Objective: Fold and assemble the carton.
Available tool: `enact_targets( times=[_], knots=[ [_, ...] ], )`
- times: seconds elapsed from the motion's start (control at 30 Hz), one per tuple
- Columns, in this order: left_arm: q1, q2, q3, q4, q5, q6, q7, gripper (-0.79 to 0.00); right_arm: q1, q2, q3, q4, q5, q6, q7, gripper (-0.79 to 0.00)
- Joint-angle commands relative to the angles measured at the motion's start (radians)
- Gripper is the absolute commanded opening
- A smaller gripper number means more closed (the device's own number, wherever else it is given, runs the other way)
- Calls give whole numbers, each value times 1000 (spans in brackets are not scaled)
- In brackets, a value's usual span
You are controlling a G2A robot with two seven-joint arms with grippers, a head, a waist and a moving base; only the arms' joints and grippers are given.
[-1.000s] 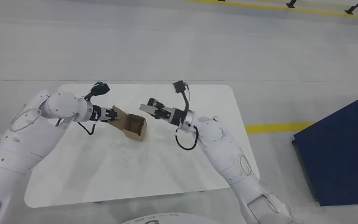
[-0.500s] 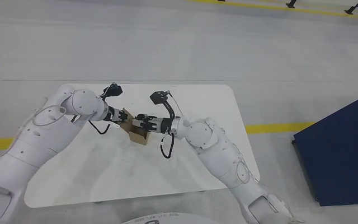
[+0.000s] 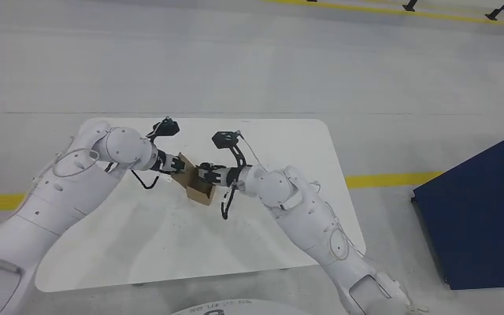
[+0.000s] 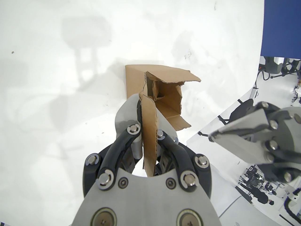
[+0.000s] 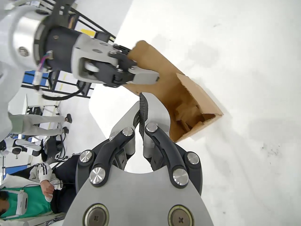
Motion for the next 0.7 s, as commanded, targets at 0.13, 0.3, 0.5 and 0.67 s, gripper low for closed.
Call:
enact_targets(
  times=[0.13, 0.3, 0.5, 0.67],
  knots=[
    [11, 2, -21, 22, -52, -30, -43, -785, 57, -8, -66, 39, -67, 102, 98, -785],
    [3, -3, -24, 52, -78, -47, -62, -785, 117, -23, -143, 85, -151, 202, 137, -785],
    [-4, -9, -30, 82, -119, -82, -79, -785, 193, -53, -233, 155, -184, 286, 171, -785],
    [-2, -10, -31, 107, -130, -111, -93, -785, 246, -77, -282, 209, -186, 337, 187, -785]
  ],
)
